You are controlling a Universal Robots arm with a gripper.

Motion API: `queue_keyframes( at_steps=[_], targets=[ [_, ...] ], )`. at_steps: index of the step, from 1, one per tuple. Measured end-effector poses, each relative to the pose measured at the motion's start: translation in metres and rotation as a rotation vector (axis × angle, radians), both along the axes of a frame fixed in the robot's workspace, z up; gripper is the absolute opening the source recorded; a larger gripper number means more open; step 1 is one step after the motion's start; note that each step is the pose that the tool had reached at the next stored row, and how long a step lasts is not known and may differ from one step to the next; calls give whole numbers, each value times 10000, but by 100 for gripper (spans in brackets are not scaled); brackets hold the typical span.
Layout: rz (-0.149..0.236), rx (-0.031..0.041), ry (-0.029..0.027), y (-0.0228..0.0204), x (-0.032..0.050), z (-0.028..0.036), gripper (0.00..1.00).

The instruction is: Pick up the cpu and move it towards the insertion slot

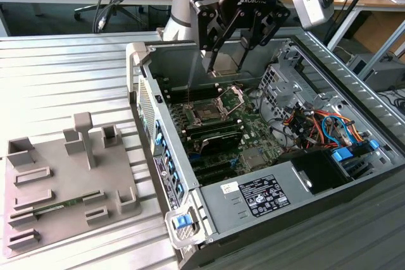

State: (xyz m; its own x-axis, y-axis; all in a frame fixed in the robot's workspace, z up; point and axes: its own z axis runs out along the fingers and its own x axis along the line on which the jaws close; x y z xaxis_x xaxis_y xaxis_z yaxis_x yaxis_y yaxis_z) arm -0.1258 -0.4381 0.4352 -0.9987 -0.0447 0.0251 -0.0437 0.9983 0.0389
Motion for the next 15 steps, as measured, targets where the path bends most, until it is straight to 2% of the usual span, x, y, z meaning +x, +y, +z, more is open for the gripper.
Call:
queue_keyframes(
  at_steps=[15],
  targets=[
    [1,0,14,0,214,-1,55]
  ],
)
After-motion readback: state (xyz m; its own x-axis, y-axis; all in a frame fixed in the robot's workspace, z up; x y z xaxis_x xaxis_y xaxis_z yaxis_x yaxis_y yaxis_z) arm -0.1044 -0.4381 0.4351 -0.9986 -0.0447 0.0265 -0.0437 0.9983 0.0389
